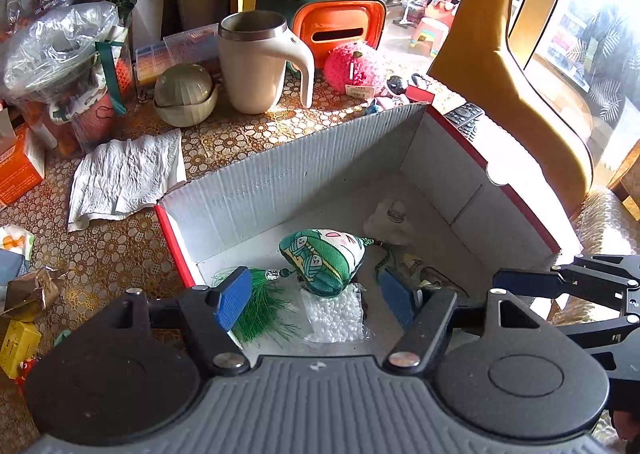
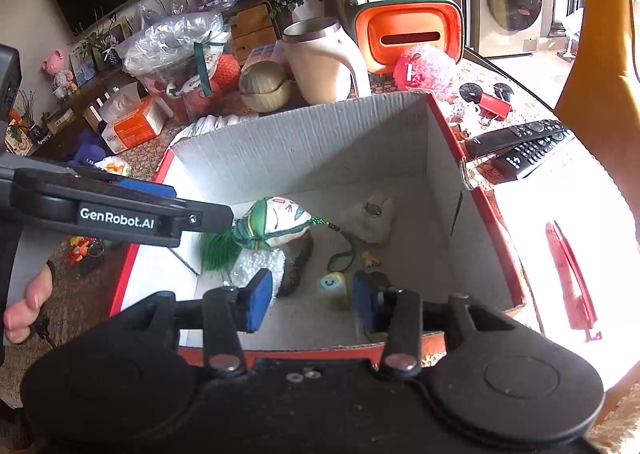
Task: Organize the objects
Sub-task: 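Open the right gripper over the box floor while the left gripper releases the pouch, then withdraw both tools from the box back toward the table items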
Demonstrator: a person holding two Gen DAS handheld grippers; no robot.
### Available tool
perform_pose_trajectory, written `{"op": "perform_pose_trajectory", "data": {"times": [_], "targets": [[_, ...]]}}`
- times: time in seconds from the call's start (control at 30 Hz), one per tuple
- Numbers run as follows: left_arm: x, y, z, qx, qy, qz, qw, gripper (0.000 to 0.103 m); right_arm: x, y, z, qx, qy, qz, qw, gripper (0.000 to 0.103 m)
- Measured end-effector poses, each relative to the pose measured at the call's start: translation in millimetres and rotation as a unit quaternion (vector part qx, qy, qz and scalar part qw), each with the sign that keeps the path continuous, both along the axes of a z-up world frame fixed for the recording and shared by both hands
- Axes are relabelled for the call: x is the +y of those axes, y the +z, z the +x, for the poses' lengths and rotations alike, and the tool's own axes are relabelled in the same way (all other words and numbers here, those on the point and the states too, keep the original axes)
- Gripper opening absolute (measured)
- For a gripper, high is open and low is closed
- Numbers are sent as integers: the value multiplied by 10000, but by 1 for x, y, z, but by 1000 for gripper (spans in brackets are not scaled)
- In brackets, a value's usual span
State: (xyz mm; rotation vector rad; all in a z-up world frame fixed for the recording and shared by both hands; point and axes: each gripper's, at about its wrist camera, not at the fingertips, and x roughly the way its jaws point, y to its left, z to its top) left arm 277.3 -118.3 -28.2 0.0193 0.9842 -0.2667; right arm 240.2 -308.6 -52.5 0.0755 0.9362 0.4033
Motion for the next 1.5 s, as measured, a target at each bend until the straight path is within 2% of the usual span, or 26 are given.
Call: {"op": "perform_pose_trajectory", "data": {"times": [0.07, 0.17, 0.33, 0.83, 1.03, 1.17, 1.5], "targets": [[7, 12, -10, -102, 12, -69, 9999, 71, 2, 8, -7, -75, -30, 20, 10000, 55], [20, 27, -27, -242, 52, -165, 9996, 71, 6, 18, -17, -177, -35, 65, 9998, 59], [46, 46, -54, -426, 153, -311, 9985, 79, 14, 32, -34, -314, 5, 119, 9994, 67], [145, 58, -120, -664, 696, -447, 9944, 87, 62, 50, -69, -523, 89, 221, 9983, 96], [187, 54, -138, -681, 917, -241, 9932, 88, 90, 52, -78, -526, 257, 261, 9979, 98], [213, 47, -149, -727, 1030, -217, 9918, 101, 110, 51, -79, -475, 394, 278, 9977, 98], [265, 12, -164, -676, 1294, -59, 9893, 102, 165, 39, -75, -272, 663, 245, 9971, 98]]}}
